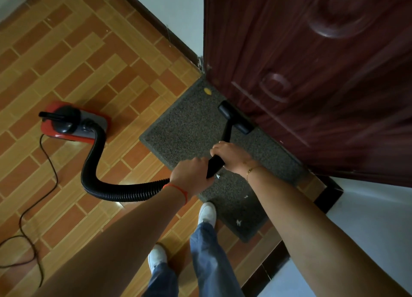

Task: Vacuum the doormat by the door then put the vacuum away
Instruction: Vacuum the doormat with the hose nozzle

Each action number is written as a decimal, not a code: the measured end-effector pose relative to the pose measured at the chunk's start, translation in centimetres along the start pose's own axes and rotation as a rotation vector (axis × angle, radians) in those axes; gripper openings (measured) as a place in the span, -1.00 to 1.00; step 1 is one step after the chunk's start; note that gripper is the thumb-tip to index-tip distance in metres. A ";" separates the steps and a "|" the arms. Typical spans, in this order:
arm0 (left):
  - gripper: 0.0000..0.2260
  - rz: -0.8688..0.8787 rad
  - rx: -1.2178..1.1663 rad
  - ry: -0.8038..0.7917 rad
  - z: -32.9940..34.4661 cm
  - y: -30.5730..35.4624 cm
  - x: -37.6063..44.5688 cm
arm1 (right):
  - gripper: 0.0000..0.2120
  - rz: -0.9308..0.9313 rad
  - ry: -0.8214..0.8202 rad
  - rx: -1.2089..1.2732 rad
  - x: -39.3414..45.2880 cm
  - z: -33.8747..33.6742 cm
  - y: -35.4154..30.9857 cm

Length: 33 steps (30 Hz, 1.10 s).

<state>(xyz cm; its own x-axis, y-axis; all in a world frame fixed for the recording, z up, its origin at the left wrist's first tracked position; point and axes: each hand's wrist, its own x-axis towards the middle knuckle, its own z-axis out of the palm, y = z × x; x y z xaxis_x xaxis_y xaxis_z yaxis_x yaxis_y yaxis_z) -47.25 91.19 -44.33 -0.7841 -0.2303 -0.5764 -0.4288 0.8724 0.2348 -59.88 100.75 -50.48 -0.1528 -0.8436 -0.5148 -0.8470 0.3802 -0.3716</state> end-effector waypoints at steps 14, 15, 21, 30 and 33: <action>-0.72 -0.005 -0.036 0.010 0.3 -1.1 -0.1 | -0.81 0.000 0.017 -0.016 0.5 0.0 -0.8; -0.73 -0.008 -0.031 0.014 0.4 -1.5 -0.6 | -0.82 -0.004 0.019 -0.012 0.6 0.2 -1.4; -0.73 -0.033 -0.009 0.008 1.6 -4.9 -4.9 | -0.80 -0.021 0.022 0.003 1.1 2.0 -6.7; -0.73 -0.052 -0.001 -0.040 4.0 -12.0 -13.1 | -0.80 -0.033 0.015 0.009 2.1 6.0 -17.2; -0.70 -0.039 0.020 -0.039 5.0 -14.6 -15.9 | -0.78 -0.037 0.025 0.020 2.3 7.2 -21.0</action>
<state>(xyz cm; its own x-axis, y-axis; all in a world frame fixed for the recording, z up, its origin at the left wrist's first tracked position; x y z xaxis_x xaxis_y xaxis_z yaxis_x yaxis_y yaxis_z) -26.26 84.29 -42.50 -0.7491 -0.2474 -0.6146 -0.4492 0.8715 0.1967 -38.77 93.55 -49.46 -0.1345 -0.8665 -0.4806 -0.8418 0.3558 -0.4059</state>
